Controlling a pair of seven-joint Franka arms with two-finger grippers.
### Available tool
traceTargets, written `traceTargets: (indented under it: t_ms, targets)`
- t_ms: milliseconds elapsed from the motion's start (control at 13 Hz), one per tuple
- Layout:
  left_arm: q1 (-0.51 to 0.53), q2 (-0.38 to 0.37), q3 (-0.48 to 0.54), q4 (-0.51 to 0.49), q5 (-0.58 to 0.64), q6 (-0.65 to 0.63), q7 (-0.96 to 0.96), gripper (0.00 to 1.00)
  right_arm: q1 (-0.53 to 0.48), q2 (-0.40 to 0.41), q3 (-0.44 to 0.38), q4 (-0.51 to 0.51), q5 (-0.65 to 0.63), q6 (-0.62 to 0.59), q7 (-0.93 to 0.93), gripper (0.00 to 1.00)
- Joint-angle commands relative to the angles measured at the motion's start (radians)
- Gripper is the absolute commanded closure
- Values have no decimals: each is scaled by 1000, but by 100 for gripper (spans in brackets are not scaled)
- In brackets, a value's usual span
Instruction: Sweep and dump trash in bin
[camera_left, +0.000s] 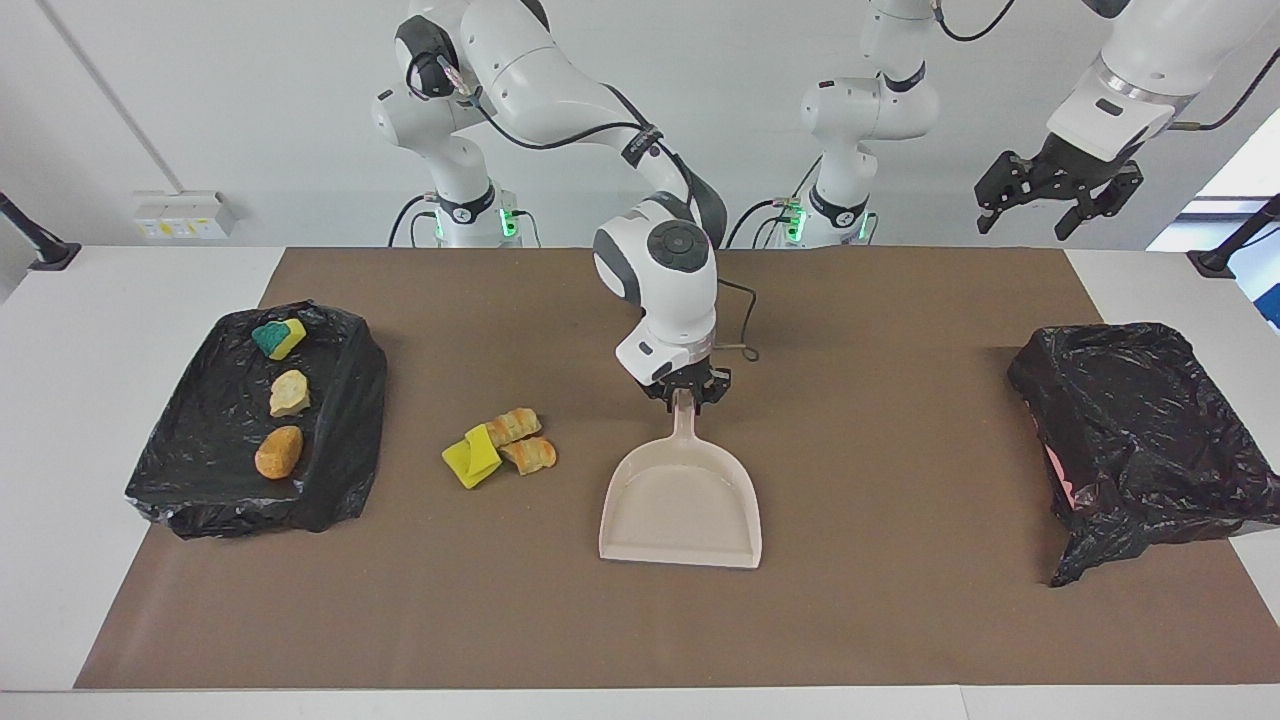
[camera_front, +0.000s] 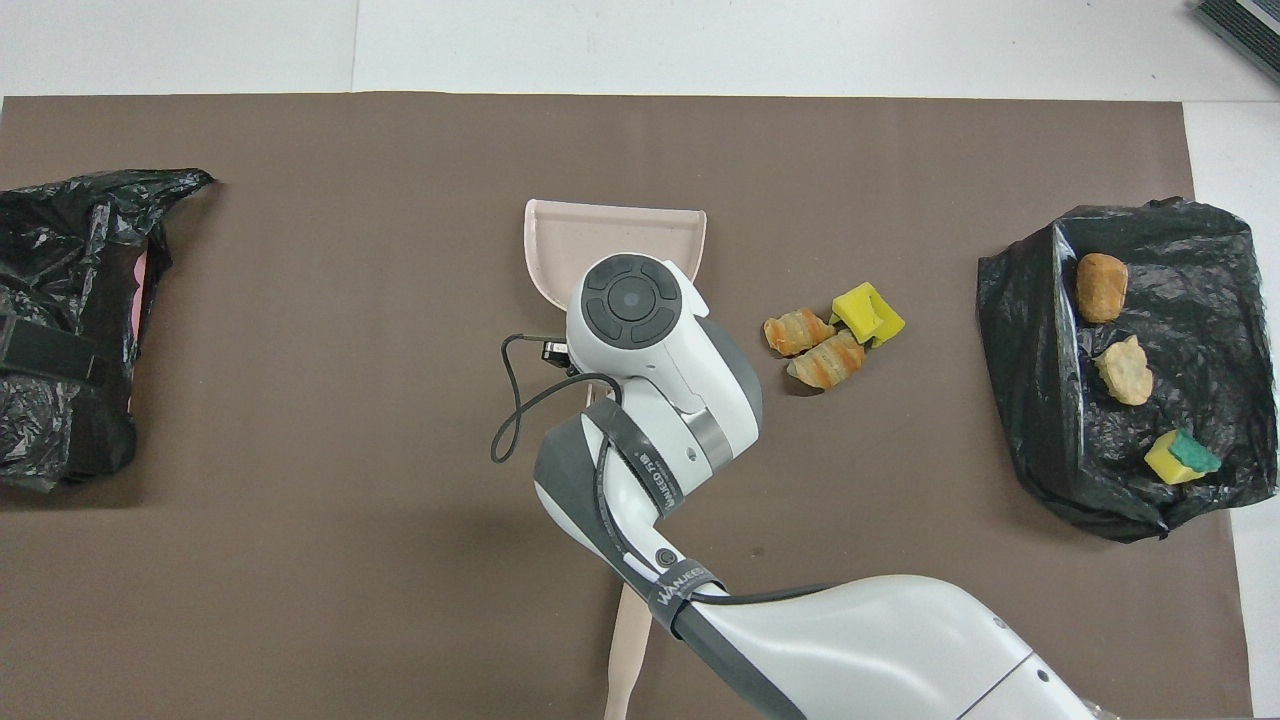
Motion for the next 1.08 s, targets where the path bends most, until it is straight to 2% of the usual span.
traceTargets:
  t_ms: [0, 232, 463, 617, 695, 926, 1003]
  targets:
    - [-4, -16, 6, -14, -4, -1, -13, 0, -19, -85, 3, -44, 30, -7, -73, 0]
    - [-5, -15, 6, -14, -4, 21, -13, 0, -23, -209, 3, -56, 113, -175, -81, 0]
    - [-13, -13, 1, -17, -7, 62, -13, 0, -11, -399, 3, -209, 131, -295, -57, 0]
    - [-14, -12, -5, -17, -9, 65, -13, 0, 9, -525, 6, -384, 150, -289, -5, 0]
    - [-14, -10, -17, -17, -9, 72, -13, 0, 51, -579, 6, -465, 170, -274, 27, 0]
    - [-14, 10, -68, -17, -7, 116, -27, 0, 104, -715, 6, -692, 257, -156, 55, 0]
    - [-14, 26, -92, -18, -9, 134, -56, 0, 131, -726, 6, -740, 276, -122, 64, 0]
